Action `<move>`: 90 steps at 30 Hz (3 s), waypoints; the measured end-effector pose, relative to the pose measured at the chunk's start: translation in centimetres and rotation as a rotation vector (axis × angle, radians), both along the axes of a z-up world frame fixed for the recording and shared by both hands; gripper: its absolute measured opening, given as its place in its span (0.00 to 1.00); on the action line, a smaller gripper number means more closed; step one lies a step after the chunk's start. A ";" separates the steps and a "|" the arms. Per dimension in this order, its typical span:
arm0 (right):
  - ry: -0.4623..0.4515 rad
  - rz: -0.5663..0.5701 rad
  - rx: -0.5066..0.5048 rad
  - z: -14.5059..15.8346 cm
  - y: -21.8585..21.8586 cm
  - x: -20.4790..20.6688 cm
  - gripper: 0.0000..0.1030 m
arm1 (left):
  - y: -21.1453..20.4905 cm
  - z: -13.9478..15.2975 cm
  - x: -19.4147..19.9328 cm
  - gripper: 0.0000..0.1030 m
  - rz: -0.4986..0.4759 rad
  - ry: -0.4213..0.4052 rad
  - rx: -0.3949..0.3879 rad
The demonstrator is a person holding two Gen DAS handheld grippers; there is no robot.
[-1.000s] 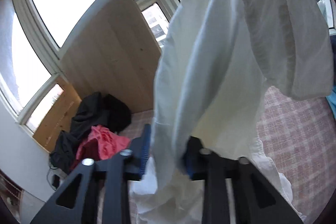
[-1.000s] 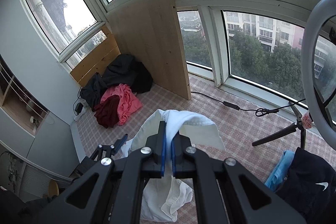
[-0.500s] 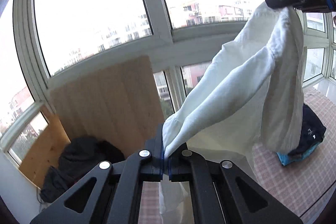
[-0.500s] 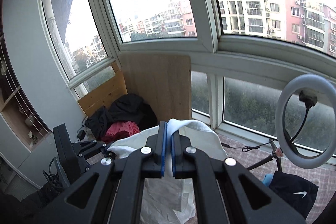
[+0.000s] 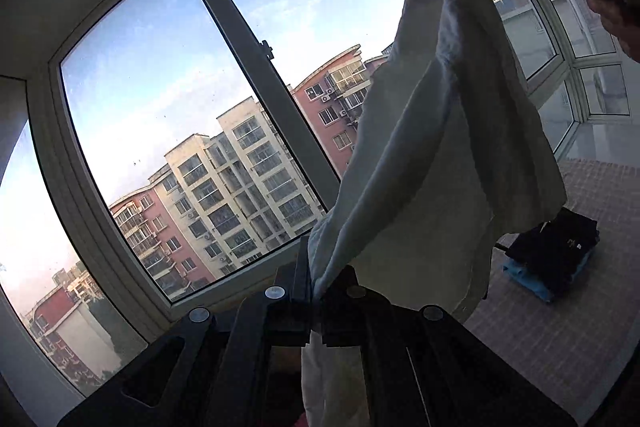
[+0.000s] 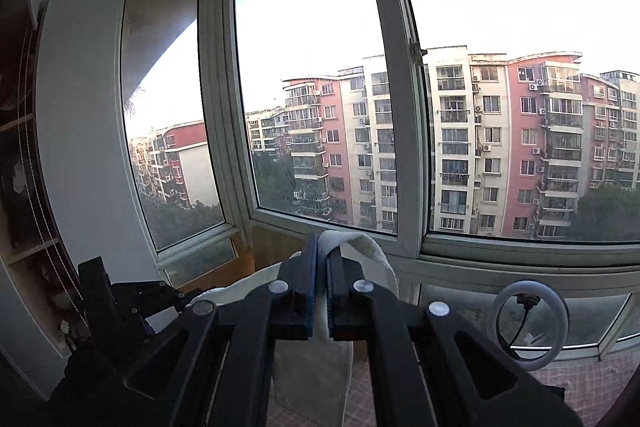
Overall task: Fold clothes
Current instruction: 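Raise the white shirt with both grippers, shaking it out, then lower the shirt onto the mat and open both grippers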
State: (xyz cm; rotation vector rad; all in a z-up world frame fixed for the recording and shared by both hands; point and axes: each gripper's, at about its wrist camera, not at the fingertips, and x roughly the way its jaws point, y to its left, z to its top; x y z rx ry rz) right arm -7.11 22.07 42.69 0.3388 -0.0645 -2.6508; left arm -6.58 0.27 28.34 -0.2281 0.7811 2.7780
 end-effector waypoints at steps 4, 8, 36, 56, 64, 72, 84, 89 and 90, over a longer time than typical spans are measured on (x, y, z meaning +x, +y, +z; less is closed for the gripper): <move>0.037 -0.049 0.035 1.5 -2.7 3.1 0.04 | -1.5 0.1 2.5 0.02 -0.061 -0.007 -0.041; 0.052 -0.079 0.061 1.6 -4.9 4.9 0.04 | -2.8 0.4 4.7 0.02 -0.088 -0.009 -0.060; -0.704 -0.194 0.319 -41.1 0.9 -33.4 0.05 | 7.8 -43.3 -32.4 0.03 0.057 -0.794 -0.268; -0.882 -0.084 0.340 -47.2 2.4 -30.5 0.32 | 4.5 -48.2 -37.8 0.21 0.151 -1.001 -0.102; -1.043 0.117 0.273 -59.1 -2.6 -21.2 0.32 | -1.2 -42.4 -33.4 0.41 0.119 -0.894 -0.126; -1.055 0.065 0.240 -61.3 -1.3 -13.3 0.32 | -11.3 -43.3 -17.6 0.42 0.169 -0.937 -0.144; -0.857 -0.142 0.023 -50.2 6.0 -5.1 0.49 | -11.8 -47.8 1.3 0.44 0.122 -1.099 -0.013; -0.901 -0.101 0.032 -51.8 4.6 -3.7 0.49 | -8.2 -51.0 5.4 0.47 -0.002 -1.162 -0.095; -0.911 -0.088 0.029 -52.4 4.2 -3.5 0.49 | -7.7 -51.5 5.7 0.50 0.000 -1.135 -0.136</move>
